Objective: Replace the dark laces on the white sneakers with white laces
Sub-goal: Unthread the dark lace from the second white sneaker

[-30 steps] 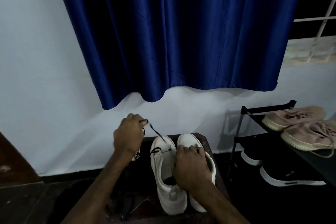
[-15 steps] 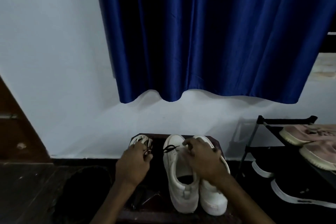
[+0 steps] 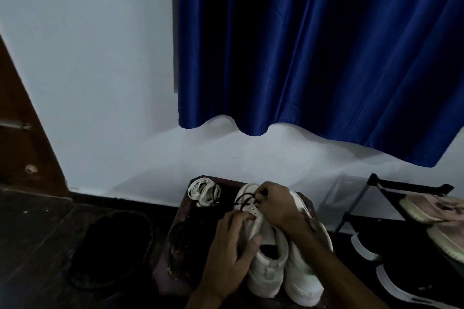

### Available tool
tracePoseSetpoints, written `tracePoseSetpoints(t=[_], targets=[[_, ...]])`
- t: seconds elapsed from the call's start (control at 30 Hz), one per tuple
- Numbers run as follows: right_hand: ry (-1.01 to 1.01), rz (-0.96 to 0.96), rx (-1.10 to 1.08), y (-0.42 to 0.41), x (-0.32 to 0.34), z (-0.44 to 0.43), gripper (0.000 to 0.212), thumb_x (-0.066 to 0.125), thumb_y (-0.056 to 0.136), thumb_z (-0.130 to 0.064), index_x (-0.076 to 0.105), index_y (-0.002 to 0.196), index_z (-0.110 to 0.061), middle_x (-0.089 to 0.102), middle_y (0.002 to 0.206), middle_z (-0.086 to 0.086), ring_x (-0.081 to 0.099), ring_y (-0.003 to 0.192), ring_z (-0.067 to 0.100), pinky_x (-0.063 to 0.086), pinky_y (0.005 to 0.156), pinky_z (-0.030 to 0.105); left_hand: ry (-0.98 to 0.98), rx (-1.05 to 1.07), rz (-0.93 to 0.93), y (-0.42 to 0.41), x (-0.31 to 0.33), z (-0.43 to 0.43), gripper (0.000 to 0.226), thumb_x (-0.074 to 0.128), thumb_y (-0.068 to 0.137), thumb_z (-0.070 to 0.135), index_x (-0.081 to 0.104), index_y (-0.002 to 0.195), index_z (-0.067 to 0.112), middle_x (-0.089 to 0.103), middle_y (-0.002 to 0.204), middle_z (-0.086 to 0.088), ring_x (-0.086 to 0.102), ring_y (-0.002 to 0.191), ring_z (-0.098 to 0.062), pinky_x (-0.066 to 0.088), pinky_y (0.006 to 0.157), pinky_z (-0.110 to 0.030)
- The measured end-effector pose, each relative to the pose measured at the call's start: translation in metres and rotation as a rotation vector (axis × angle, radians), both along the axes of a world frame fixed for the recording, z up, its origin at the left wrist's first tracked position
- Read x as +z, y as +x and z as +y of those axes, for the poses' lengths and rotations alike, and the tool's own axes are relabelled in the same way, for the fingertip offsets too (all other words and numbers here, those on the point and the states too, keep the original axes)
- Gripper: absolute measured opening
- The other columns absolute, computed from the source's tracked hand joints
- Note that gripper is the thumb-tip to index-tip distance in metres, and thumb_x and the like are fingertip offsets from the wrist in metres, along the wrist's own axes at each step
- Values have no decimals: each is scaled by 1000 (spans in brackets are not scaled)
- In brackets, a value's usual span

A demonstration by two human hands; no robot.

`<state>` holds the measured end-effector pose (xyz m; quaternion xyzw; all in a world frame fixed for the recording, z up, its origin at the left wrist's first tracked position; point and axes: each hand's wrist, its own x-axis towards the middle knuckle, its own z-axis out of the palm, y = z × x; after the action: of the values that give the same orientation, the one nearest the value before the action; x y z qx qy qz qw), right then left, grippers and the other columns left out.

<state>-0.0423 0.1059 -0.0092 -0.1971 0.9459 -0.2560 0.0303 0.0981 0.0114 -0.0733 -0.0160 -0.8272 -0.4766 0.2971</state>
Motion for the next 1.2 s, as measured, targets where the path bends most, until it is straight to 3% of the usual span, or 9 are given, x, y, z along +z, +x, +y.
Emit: tracePoseSetpoints(t=[0.1, 0.23, 0.3, 0.47, 0.6, 0.7, 1.03, 1.1, 1.2], targets=[[-222, -5, -168, -6, 2, 1, 14, 52, 93, -7, 64, 90, -12, 72, 96, 11, 65, 93, 28, 51, 82, 35, -28, 29, -5, -1, 0, 1, 42, 39, 93, 63, 50, 118, 32, 48, 118, 23, 49, 113, -6, 39, 92, -15], [-764, -197, -320, -16, 38, 12, 14, 48, 99, -5, 61, 95, -6, 70, 78, 9, 60, 70, 19, 49, 65, 32, -30, 34, 0, 1, -1, 1, 40, 39, 93, 62, 50, 116, 30, 48, 116, 22, 50, 110, -7, 40, 89, -14], [-845, -139, -317, -17, 49, 19, 9, 50, 99, -7, 58, 101, -7, 68, 72, 6, 58, 67, 18, 45, 63, 28, -25, 38, 5, 1, -1, 1, 40, 39, 93, 61, 50, 116, 30, 48, 116, 22, 51, 109, -7, 39, 89, -12], [-295, 23, -36, -12, 38, 33, 11, 56, 95, -14, 51, 101, -22, 67, 72, 6, 58, 58, 17, 42, 48, 20, -33, 31, -3, 1, 0, 1, 42, 38, 93, 62, 50, 117, 31, 47, 116, 24, 49, 112, -6, 37, 89, -9], [157, 34, 317, -10, 33, 23, 11, 61, 92, -16, 71, 94, -20, 65, 87, -3, 59, 78, 11, 45, 74, 22, -35, 35, -3, 0, 0, 1, 41, 38, 94, 62, 50, 118, 31, 47, 118, 24, 49, 113, -5, 38, 89, -10], [312, 38, 368, -9, 30, 12, 17, 62, 88, -14, 74, 100, -17, 65, 105, 0, 60, 100, 14, 46, 87, 23, -42, 35, -6, 0, -2, 1, 42, 37, 93, 63, 49, 119, 32, 46, 119, 24, 48, 113, -5, 38, 89, -10], [499, 134, 324, -7, 44, 5, 5, 56, 83, -22, 57, 87, -25, 63, 104, -1, 60, 98, 21, 45, 89, 34, -39, 22, -23, 1, 0, 0, 43, 37, 93, 64, 46, 123, 35, 47, 120, 24, 49, 114, -5, 39, 90, -12], [298, 181, 211, -12, 67, 19, 11, 54, 85, -12, 57, 85, -23, 62, 95, -2, 60, 90, 19, 47, 82, 33, -42, 19, -9, 2, 1, 0, 46, 37, 93, 63, 45, 130, 36, 46, 126, 24, 48, 119, -5, 39, 95, -14], [-275, 194, -52, -19, 103, 49, 11, 53, 94, -6, 60, 94, -15, 61, 87, 0, 58, 82, 13, 46, 73, 27, -71, 16, -22, 2, 3, 1, 46, 35, 94, 63, 45, 134, 42, 44, 131, 21, 45, 123, -8, 42, 96, -18]])
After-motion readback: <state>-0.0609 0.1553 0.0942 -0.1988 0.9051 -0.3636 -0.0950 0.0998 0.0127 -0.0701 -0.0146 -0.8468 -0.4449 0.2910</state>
